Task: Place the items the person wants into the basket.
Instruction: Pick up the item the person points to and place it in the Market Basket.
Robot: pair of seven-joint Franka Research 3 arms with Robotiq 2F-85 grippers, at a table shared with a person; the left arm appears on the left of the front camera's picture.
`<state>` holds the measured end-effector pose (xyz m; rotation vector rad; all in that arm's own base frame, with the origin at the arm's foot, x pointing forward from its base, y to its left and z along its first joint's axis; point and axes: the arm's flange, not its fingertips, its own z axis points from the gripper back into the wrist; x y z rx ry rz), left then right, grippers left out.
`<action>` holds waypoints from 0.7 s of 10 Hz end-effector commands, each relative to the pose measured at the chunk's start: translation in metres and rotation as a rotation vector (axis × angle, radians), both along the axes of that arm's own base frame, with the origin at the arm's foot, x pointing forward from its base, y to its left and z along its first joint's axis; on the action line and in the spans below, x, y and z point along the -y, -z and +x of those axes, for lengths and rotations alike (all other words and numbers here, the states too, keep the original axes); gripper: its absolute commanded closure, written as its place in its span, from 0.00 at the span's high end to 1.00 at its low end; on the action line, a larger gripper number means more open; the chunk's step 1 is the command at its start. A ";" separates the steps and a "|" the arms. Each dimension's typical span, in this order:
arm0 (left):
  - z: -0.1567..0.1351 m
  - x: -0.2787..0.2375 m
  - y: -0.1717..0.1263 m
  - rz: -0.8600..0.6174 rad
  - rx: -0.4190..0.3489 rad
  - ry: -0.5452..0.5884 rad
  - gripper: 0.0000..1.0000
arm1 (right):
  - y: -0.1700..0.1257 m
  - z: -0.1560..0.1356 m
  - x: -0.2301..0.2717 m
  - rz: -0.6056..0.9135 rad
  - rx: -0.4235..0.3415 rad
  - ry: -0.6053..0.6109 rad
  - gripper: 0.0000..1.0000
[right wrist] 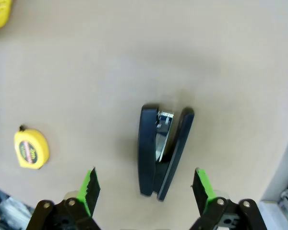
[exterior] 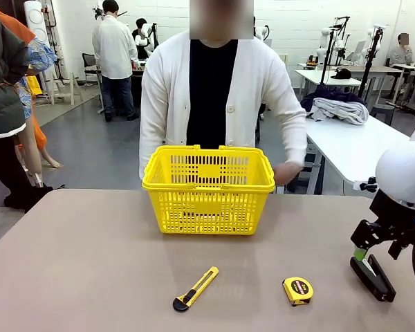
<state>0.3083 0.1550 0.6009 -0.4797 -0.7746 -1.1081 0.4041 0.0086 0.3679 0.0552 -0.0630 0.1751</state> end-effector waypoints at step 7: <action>-0.001 -0.002 0.000 -0.008 0.013 0.012 1.00 | 0.059 -0.006 -0.013 -0.137 0.011 0.042 1.00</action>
